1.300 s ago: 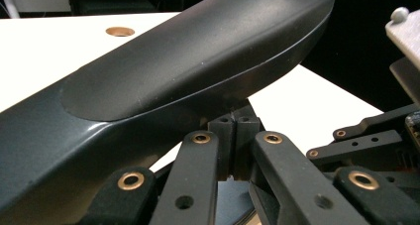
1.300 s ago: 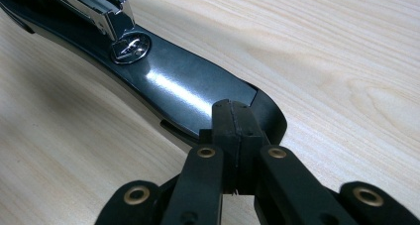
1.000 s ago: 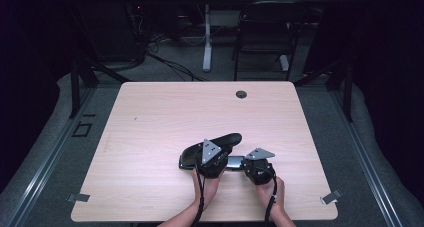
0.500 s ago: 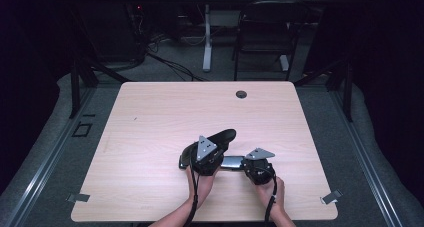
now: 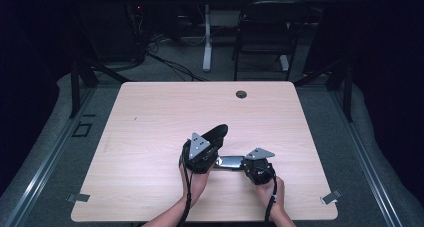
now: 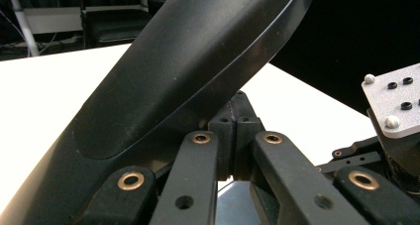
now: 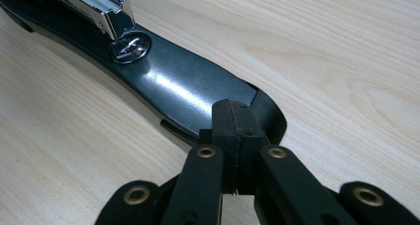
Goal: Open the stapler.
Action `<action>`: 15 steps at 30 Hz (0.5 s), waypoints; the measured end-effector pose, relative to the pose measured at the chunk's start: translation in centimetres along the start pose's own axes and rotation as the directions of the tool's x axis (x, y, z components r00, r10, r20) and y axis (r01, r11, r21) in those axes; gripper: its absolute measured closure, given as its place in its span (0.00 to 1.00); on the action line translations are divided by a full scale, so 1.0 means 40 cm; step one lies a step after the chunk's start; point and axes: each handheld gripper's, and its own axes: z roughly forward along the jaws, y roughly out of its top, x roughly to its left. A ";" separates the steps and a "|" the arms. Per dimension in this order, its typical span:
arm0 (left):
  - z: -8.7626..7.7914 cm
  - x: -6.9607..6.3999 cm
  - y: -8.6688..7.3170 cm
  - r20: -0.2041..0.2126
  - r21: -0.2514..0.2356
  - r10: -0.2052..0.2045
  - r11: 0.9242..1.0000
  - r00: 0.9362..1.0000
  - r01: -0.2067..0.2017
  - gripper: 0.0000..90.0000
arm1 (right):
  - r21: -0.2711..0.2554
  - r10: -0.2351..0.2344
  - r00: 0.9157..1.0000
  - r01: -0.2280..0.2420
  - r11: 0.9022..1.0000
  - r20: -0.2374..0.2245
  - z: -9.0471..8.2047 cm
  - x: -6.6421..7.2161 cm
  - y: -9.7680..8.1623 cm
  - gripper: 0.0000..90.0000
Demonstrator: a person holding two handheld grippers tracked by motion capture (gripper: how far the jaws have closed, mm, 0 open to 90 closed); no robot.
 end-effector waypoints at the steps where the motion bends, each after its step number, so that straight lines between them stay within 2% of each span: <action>1: -0.002 0.001 0.001 -0.002 -0.003 0.003 1.000 1.000 -0.003 1.00 | 0.000 -0.001 1.000 0.001 1.000 -0.001 0.000 0.000 0.000 1.00; 15: -0.032 0.022 0.018 -0.024 -0.016 0.001 1.000 1.000 -0.001 1.00 | -0.001 0.000 1.000 0.000 1.000 0.001 0.000 -0.001 -0.001 1.00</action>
